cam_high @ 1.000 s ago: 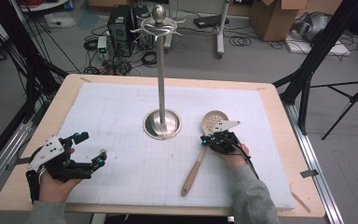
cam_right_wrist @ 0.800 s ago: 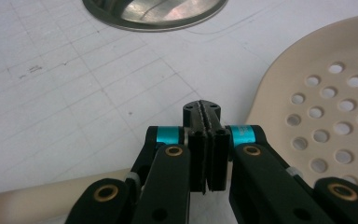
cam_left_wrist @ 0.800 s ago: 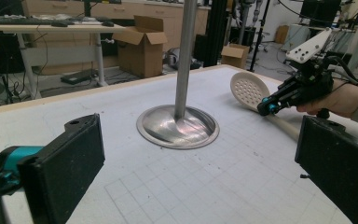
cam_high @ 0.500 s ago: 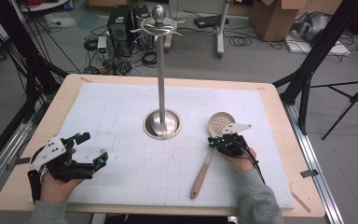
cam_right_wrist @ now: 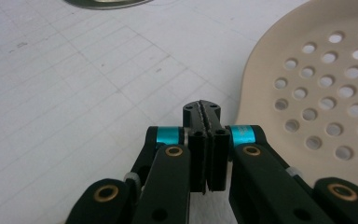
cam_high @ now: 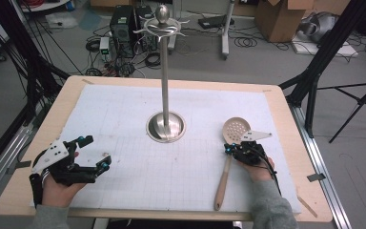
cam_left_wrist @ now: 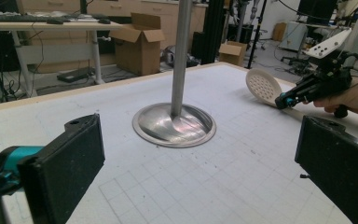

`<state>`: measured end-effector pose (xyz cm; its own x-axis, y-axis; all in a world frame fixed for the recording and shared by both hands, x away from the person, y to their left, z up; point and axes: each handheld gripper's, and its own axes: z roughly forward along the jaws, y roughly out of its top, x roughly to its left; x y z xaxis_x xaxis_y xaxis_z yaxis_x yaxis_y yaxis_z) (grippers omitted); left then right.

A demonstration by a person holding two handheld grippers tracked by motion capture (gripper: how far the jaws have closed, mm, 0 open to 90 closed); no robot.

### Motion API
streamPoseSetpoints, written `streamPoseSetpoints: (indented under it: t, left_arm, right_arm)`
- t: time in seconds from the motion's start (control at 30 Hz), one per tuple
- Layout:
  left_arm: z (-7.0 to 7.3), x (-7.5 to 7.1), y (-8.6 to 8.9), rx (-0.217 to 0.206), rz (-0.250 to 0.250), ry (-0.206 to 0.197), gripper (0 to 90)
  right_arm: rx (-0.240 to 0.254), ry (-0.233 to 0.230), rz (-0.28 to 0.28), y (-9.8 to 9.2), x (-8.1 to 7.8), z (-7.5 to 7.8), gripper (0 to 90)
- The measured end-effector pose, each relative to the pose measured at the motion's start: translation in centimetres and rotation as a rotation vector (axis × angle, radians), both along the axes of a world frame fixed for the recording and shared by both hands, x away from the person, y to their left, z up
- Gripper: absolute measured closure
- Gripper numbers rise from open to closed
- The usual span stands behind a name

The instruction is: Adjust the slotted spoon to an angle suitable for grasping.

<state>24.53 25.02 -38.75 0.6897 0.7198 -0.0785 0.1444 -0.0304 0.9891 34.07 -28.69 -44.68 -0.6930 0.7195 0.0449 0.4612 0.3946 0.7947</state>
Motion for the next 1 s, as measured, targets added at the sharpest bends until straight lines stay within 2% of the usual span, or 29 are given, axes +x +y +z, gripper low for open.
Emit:
streamPoseSetpoints:
  t: [0.2,0.33,0.4,0.43,0.47,0.53,0.6,0.63,0.67,0.7,0.77,0.8,0.87,0.97,1.0]
  left_arm:
    - [0.0,0.0,-0.2,-0.001,-0.003,-0.002,1.7]
    - [-0.1,0.2,-0.4,0.004,-0.007,0.005,1.7]
    - [-0.1,0.3,-0.6,0.006,-0.013,0.003,1.7]
    - [-0.1,0.3,-0.7,0.004,-0.014,-0.001,1.7]
    - [-0.1,0.4,-0.8,0.006,-0.016,0.001,1.8]
    - [-0.1,0.5,-0.9,0.006,-0.017,0.000,1.7]
    - [-0.1,0.7,-1.1,0.007,-0.022,0.002,1.7]
    - [-0.1,0.7,-1.1,0.007,-0.022,0.002,1.7]
    - [-0.1,0.7,-1.2,0.009,-0.026,0.003,1.7]
    - [-0.1,0.8,-1.4,0.012,-0.029,0.001,1.7]
    - [-0.1,0.8,-1.4,0.012,-0.031,0.002,1.7]
    - [-0.1,0.8,-1.6,0.009,-0.032,0.001,1.8]
    - [-0.1,0.8,-1.7,0.012,-0.036,0.000,1.8]
    - [-0.1,0.8,-1.9,0.016,-0.044,0.000,1.7]
    - [-0.1,0.8,-1.9,0.018,-0.043,0.001,1.7]
  right_arm:
    - [0.001,-0.001,-0.023,-0.9,-0.6,0.0,89.8]
    - [-0.004,-0.010,-0.018,-0.9,-0.7,0.2,89.7]
    - [0.030,-0.038,-0.018,-1.3,-1.2,0.7,89.7]
    - [0.030,-0.038,-0.018,-1.3,-1.2,0.7,89.7]
    - [0.045,-0.059,-0.006,-1.6,-1.9,1.4,89.7]
    - [0.043,-0.061,0.006,-1.7,-2.4,1.6,89.7]
    - [0.018,-0.063,0.036,-2.2,-4.1,2.0,89.6]
    - [0.021,-0.061,0.043,-2.5,-4.7,2.0,89.6]
    - [0.021,-0.061,0.043,-2.5,-4.7,2.0,89.6]
    - [0.035,-0.055,0.054,-3.1,-5.9,1.9,89.6]
    - [0.035,-0.051,0.057,-3.3,-6.5,1.7,89.6]
    - [0.028,-0.048,0.068,-3.6,-7.5,1.3,89.6]
    - [0.028,-0.045,0.075,-3.7,-7.9,1.0,89.6]
    - [0.045,-0.037,0.100,-3.4,-9.5,0.2,89.6]
    - [0.045,-0.037,0.100,-3.4,-9.5,0.2,89.6]
